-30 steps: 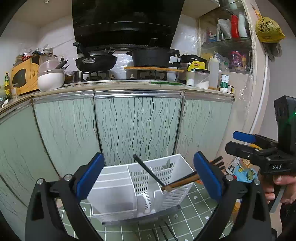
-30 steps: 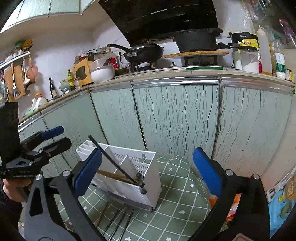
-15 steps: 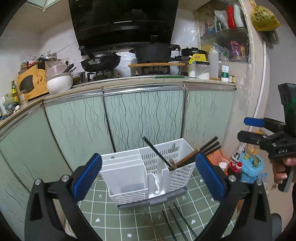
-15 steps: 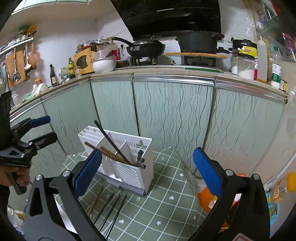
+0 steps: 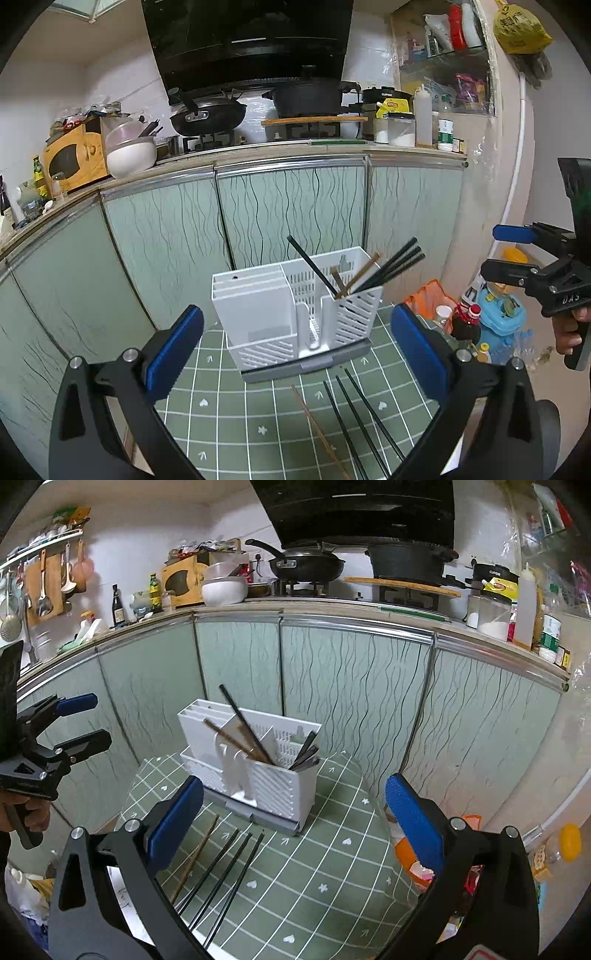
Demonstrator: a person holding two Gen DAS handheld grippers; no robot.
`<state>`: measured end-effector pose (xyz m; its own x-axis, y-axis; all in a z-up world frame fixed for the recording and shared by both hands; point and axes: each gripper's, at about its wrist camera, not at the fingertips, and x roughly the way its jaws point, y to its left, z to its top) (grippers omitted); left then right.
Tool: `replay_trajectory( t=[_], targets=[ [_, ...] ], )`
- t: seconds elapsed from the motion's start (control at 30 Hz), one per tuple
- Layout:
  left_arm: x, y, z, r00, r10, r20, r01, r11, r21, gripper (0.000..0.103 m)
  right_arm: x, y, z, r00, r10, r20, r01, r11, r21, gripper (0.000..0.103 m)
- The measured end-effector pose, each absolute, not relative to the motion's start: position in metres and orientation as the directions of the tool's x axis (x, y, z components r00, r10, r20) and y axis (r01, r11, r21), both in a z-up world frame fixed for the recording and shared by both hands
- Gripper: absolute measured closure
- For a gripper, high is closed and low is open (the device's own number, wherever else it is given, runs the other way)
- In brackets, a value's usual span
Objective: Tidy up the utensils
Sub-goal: 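Withdraw both open tools from the drainer back over the remaining chopsticks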
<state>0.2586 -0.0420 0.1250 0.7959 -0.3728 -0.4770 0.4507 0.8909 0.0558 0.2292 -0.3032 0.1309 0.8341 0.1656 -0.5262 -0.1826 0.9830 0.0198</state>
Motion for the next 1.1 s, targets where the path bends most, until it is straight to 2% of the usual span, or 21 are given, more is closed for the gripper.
replay_trajectory(
  t=[0.37, 0.7, 1.1],
  targets=[
    [0.218, -0.038, 0.099, 0.800, -0.367, -0.474, 0.446, 0.893, 0.061, 0.004, 0.188, -0.285, 0.099, 0.826, 0.173, -0.536, -0.192, 0.981, 0.020, 0.009],
    [0.176, -0.044, 0.064, 0.827, -0.332, -0.453, 0.433, 0.891, 0.137, 0.004, 0.156, -0.271, 0.056, 0.819, 0.174, -0.547, -0.187, 0.982, 0.032, 0.009],
    [0.161, -0.032, 0.010, 0.797, -0.352, -0.491, 0.422, 0.906, 0.035, 0.004, 0.142, -0.260, 0.008, 0.824, 0.159, -0.544, -0.160, 0.986, 0.046, 0.009]
  ],
)
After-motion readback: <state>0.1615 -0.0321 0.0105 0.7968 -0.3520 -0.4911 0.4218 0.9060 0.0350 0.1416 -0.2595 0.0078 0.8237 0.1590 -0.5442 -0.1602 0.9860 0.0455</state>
